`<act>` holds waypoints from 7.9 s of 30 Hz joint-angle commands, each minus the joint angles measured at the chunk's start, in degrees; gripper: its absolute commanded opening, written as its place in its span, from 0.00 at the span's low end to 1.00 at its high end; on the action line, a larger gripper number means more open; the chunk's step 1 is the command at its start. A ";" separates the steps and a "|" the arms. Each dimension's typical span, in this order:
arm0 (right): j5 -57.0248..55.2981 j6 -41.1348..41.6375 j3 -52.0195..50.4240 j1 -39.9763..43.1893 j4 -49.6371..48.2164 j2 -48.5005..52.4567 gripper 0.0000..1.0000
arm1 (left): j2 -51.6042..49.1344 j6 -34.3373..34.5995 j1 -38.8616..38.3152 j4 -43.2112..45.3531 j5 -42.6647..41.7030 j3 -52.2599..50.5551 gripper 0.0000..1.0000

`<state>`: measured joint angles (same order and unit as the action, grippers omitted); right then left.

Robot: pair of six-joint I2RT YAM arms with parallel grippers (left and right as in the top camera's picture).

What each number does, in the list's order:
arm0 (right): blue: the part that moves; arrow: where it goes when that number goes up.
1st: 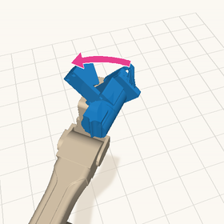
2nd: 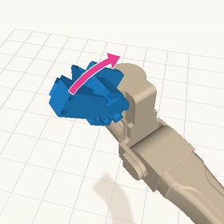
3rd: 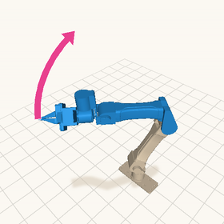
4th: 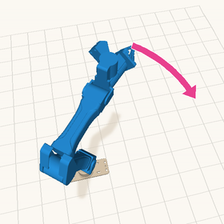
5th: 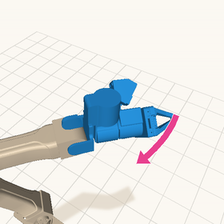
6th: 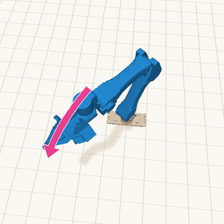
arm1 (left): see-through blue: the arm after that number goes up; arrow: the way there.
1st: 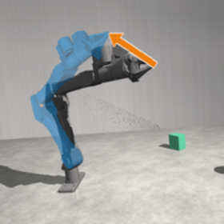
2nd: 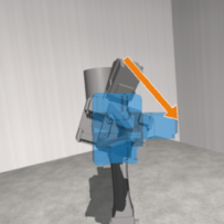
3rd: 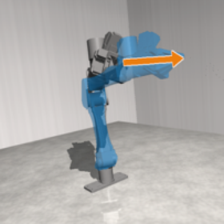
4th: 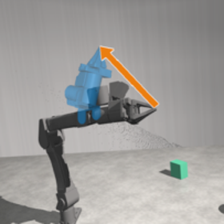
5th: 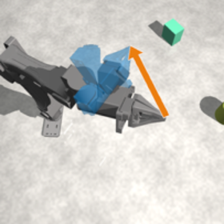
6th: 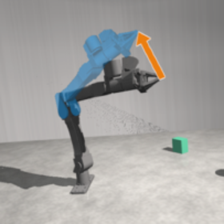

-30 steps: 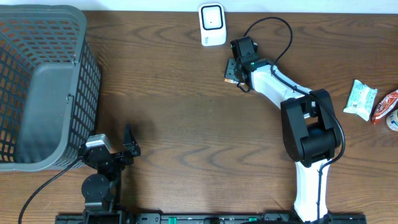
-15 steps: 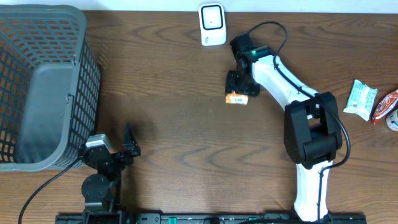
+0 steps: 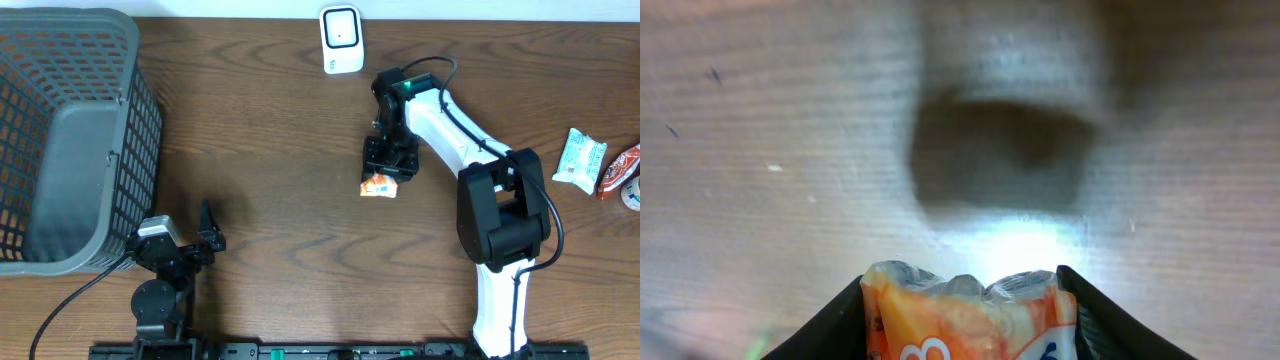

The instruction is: Scan the item barcode

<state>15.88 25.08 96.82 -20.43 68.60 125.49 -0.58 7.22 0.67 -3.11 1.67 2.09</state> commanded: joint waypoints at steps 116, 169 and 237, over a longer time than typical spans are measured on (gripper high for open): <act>-27.96 -37.33 7.91 46.49 -48.15 6.16 0.99 | 0.35 -0.72 -0.11 -0.87 0.28 -1.86 0.98; -18.99 -34.38 6.34 11.10 23.08 -75.01 0.99 | 0.35 -0.72 -0.11 -0.87 0.28 -1.86 0.98; -10.99 -26.40 -96.50 24.90 -64.67 -125.17 0.99 | 0.35 -0.72 -0.11 -0.87 0.31 -1.86 0.98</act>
<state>5.54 -2.09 0.45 4.05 3.66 0.69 -0.58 7.22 0.67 -3.11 1.67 2.09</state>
